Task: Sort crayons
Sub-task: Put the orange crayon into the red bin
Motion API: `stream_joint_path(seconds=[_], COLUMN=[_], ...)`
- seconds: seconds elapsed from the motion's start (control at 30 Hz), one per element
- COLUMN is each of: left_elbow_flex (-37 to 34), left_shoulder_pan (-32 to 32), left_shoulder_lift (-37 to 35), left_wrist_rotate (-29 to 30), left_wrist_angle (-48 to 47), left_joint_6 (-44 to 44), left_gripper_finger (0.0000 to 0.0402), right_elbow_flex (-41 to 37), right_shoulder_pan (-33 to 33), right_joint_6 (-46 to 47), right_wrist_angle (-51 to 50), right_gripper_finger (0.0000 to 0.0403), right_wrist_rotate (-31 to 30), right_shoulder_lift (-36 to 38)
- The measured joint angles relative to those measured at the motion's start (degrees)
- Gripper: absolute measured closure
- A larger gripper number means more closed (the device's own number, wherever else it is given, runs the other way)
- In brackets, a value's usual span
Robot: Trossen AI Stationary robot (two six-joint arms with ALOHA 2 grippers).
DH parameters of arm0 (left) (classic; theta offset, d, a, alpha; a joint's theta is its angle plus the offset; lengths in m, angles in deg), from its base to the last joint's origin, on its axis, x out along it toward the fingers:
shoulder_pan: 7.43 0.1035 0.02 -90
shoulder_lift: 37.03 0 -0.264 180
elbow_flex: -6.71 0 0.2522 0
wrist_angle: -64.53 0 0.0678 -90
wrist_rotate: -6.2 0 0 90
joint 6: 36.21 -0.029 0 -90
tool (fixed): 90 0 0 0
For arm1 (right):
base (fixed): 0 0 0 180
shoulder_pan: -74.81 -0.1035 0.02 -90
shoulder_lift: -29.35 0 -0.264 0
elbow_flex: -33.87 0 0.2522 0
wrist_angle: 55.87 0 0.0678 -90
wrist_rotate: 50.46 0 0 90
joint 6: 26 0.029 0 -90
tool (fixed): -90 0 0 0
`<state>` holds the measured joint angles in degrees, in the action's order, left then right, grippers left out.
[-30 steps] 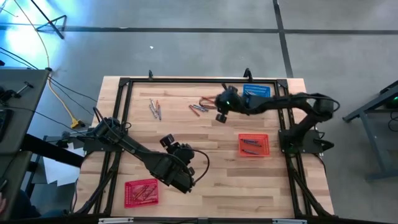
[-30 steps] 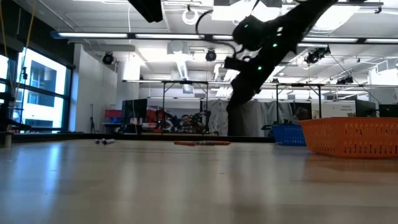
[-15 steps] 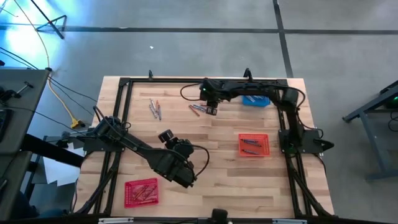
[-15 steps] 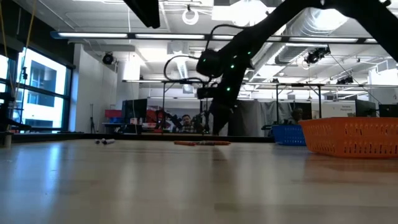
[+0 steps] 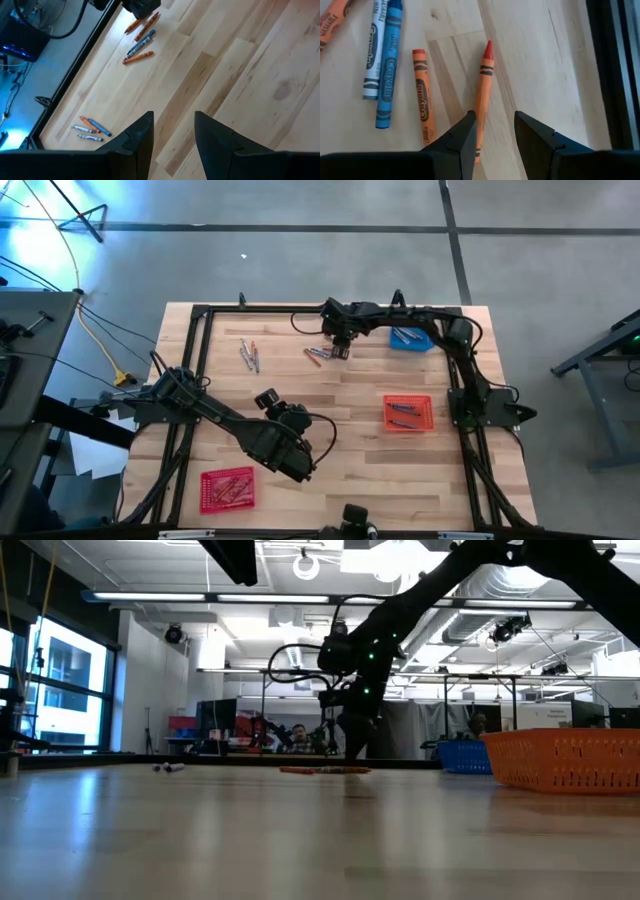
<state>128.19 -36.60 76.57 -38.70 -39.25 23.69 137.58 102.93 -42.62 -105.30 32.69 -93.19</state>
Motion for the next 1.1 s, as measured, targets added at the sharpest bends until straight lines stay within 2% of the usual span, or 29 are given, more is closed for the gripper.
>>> stream_joint_path(seconds=[0.13,0.87,0.97,1.1], left_elbow_flex=[0.0,0.0,0.0,0.0], left_shoulder_pan=[0.0,0.0,0.0,0.0], left_shoulder_lift=[0.0,0.0,0.0,0.0], left_wrist_rotate=[0.0,0.3,0.3,0.3], left_wrist_angle=[0.0,0.1,0.1,0.1], left_joint_6=[0.0,-0.1,-0.1,-0.1], left_gripper_finger=[0.0273,0.0273,0.0273,0.0273], right_elbow_flex=[0.0,0.1,0.1,0.1], right_shoulder_pan=[0.8,1.2,1.2,1.2], right_joint_6=[1.1,0.5,0.5,0.7], right_wrist_angle=[-0.4,-0.4,-0.5,-1.1], right_gripper_finger=[0.0279,0.0283,0.0303,0.0360], right_wrist_rotate=[3.8,5.9,7.2,8.0], right_shoulder_lift=[0.0,-2.2,-2.2,-2.3])
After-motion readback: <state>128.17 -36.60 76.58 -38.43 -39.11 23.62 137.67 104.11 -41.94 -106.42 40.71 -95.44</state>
